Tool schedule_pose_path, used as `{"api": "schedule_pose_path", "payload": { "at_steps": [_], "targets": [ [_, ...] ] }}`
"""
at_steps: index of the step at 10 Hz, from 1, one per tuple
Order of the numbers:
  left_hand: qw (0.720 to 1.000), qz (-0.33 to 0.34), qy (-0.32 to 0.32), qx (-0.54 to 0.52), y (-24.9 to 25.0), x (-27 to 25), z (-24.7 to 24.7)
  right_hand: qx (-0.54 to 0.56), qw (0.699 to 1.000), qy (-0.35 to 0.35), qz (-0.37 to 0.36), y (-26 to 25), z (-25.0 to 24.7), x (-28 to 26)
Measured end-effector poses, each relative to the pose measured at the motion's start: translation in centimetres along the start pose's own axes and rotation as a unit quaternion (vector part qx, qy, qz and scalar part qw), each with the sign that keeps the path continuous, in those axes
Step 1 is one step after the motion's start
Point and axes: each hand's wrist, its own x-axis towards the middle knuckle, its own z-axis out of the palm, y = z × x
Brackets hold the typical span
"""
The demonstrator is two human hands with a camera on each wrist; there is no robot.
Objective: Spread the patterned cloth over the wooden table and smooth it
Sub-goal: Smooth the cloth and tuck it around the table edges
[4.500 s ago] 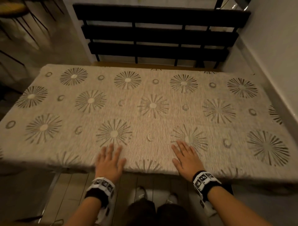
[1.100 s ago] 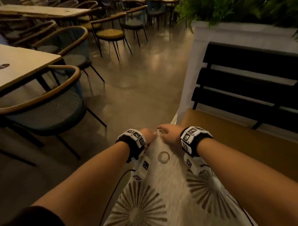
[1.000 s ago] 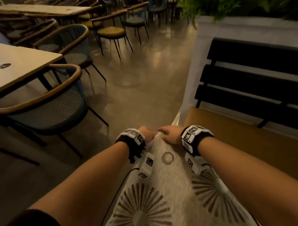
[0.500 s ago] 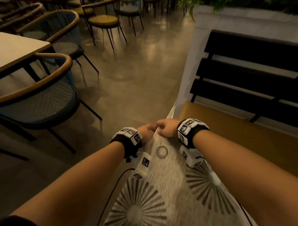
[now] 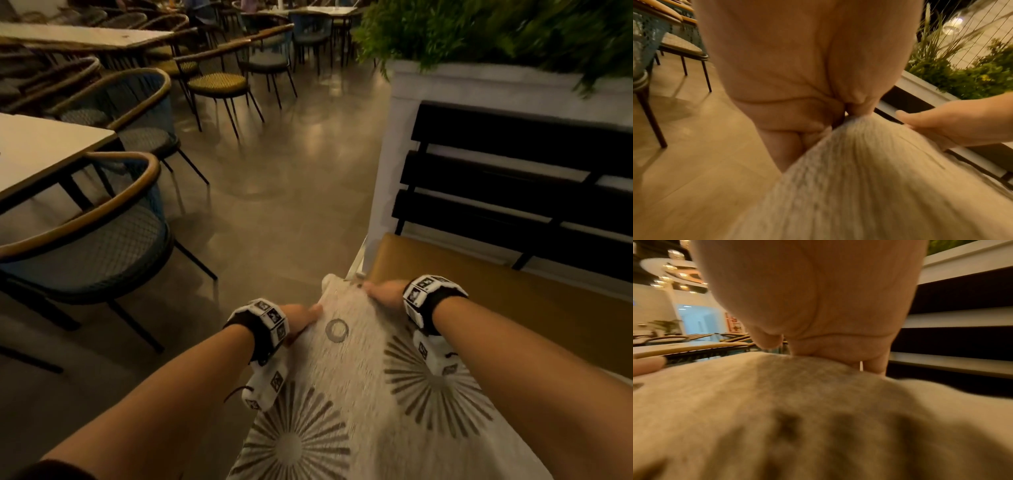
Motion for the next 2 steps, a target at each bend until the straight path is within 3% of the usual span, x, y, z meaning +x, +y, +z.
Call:
{"api": "schedule_pose_path", "payload": {
  "at_steps": [1, 2],
  "targets": [
    [0.996, -0.004, 0.054, 0.070, 0.5, -1.2, 1.3, 0.018, 0.999, 0.020, 0.047, 5.6, 1.5, -2.9],
    [0.973, 0.040, 0.157, 0.162, 2.8, -3.5, 2.0, -0.022, 0.992, 0.115, 0.049, 10.6, 2.4, -7.2]
  ]
}}
